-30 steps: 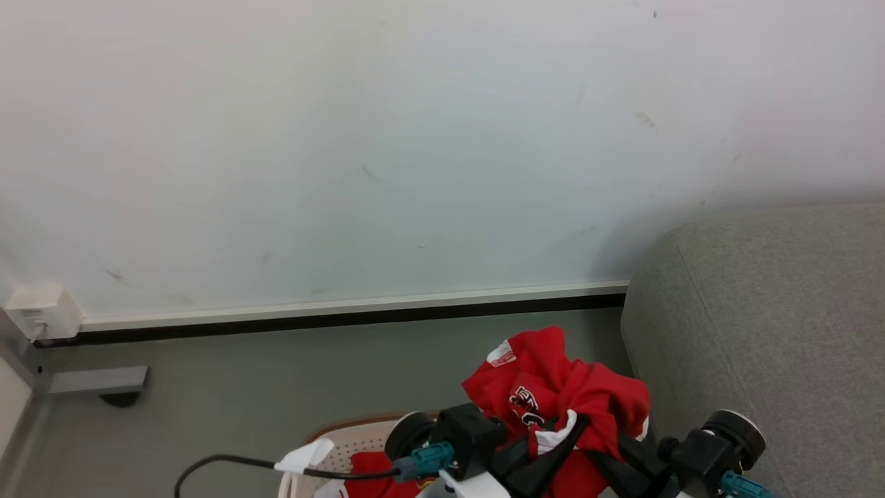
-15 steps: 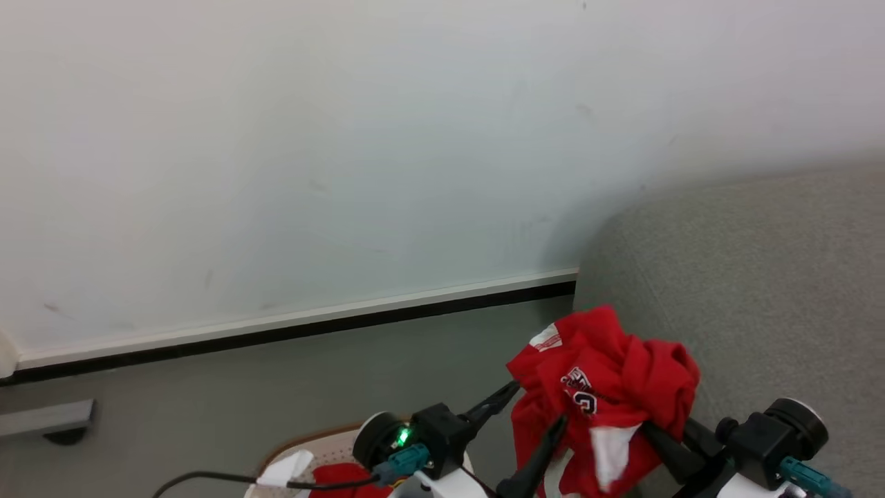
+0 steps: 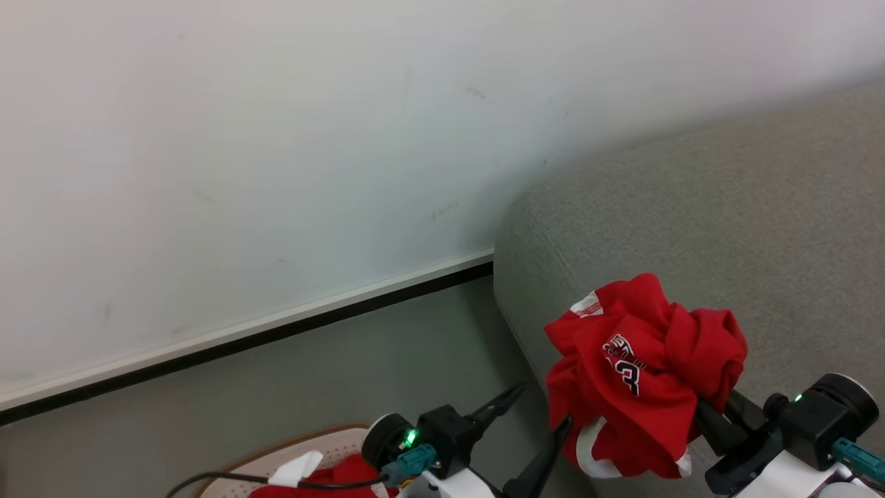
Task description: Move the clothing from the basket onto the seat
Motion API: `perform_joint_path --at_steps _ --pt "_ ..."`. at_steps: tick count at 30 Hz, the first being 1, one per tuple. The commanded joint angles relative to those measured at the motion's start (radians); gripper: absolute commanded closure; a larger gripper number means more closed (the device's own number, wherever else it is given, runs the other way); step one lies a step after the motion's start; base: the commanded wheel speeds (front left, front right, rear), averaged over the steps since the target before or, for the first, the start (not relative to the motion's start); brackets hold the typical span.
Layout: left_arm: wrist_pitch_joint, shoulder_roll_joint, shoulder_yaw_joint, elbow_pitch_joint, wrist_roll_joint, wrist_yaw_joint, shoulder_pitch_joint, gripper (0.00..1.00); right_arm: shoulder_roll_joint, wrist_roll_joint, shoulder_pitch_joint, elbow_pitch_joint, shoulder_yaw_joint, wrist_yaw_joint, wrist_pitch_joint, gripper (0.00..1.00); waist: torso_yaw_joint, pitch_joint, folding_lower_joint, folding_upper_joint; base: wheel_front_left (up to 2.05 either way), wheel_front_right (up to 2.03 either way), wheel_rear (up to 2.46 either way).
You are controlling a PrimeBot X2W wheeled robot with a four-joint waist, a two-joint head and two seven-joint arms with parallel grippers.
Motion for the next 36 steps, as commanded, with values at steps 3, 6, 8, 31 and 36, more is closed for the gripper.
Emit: perform_joint_path --at_steps 3,6,8,31,36 --pt "-0.008 -0.001 -0.006 0.008 -0.006 0.002 -0.015 0.0 -0.006 -0.001 0.003 -0.006 -0.017 -0.002 0.0 1.0 -0.021 0.024 0.0 0.0 0.0 0.0 0.0" --pt "-0.004 -0.006 -0.013 0.015 -0.012 0.002 -0.031 0.0 -0.001 -0.001 -0.002 -0.002 -0.043 -0.002 0.0 1.0 -0.026 0.048 0.0 0.0 0.0 0.0 0.0" --pt "0.004 -0.007 -0.018 0.016 -0.007 0.005 -0.051 0.0 0.002 0.011 -0.016 0.0 -0.067 -0.002 0.0 1.0 -0.025 0.079 0.0 0.0 0.0 0.0 0.0" --pt "0.042 0.037 0.026 -0.04 0.1 0.056 -0.371 0.0 -0.1 0.078 -0.647 0.484 -0.64 -0.003 0.0 1.0 0.226 0.686 0.0 0.0 0.0 0.0 0.0" --pt "0.035 0.051 0.041 -0.079 0.093 0.091 -0.347 0.0 -0.128 0.089 -0.742 0.652 -0.687 -0.003 0.0 1.0 0.278 0.741 0.0 0.0 0.0 0.0 0.0"
